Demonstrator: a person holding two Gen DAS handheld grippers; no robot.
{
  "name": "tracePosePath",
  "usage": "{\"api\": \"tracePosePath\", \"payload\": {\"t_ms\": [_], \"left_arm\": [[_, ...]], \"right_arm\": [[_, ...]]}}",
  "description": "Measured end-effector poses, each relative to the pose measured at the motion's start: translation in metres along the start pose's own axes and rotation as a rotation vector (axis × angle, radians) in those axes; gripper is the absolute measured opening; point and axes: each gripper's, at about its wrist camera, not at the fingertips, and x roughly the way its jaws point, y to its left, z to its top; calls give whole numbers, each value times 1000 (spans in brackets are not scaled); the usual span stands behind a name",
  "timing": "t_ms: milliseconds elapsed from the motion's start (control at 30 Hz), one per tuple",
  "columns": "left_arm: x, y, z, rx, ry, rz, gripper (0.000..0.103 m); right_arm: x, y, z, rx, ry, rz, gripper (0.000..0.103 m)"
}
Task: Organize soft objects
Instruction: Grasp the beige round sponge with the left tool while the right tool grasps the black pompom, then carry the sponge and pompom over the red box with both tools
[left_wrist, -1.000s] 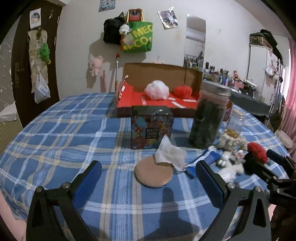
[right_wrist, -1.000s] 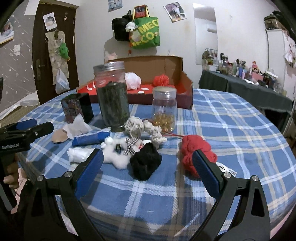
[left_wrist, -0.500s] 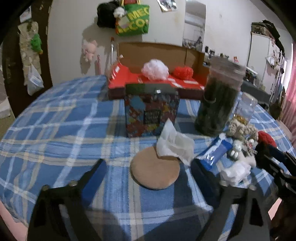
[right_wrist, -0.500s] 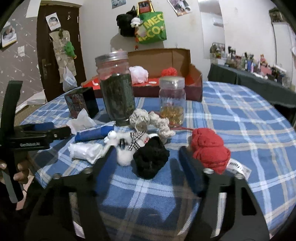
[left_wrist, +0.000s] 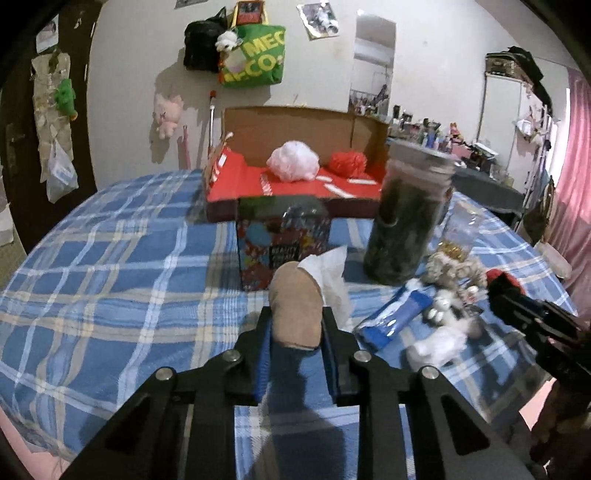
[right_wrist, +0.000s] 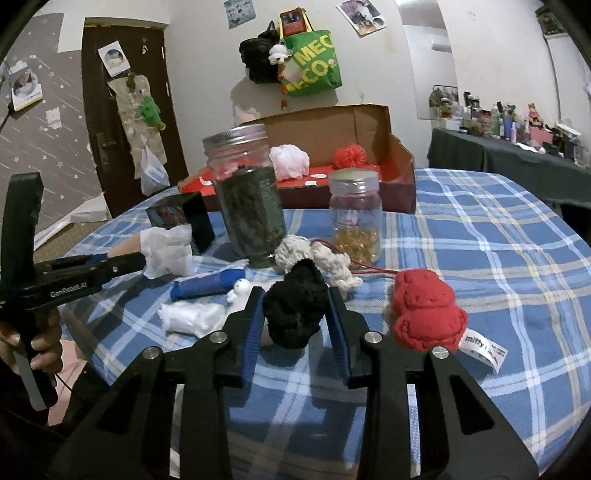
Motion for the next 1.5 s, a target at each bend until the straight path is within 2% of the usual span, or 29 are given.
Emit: {"api": "tracePosePath", "payload": {"t_ms": [200,400,500,633,800,1033,1500], "left_arm": [[-10,1,8,16,-33,16,25],[-15,13,17,-14,-45,0,25],[-16,9,19,-17,-35,-53,25],[-16,-15,15,35,-38,-115,25],[-7,-40,5,66,-6,-205,25],[-1,-52,1,76,27,-258,25],[3,-45,3,48,39,-256,25]], "right_arm": [[1,0,2,7,-1,11,32],[2,0,2,13,4,14,32],[2,1,3,15,3,27,32],[2,8,5,2,-1,45,32],[4,14,6,-5,3,63,32],[7,17,7,-9,12,88,32],[10,10,8,11,30,98,32]]}}
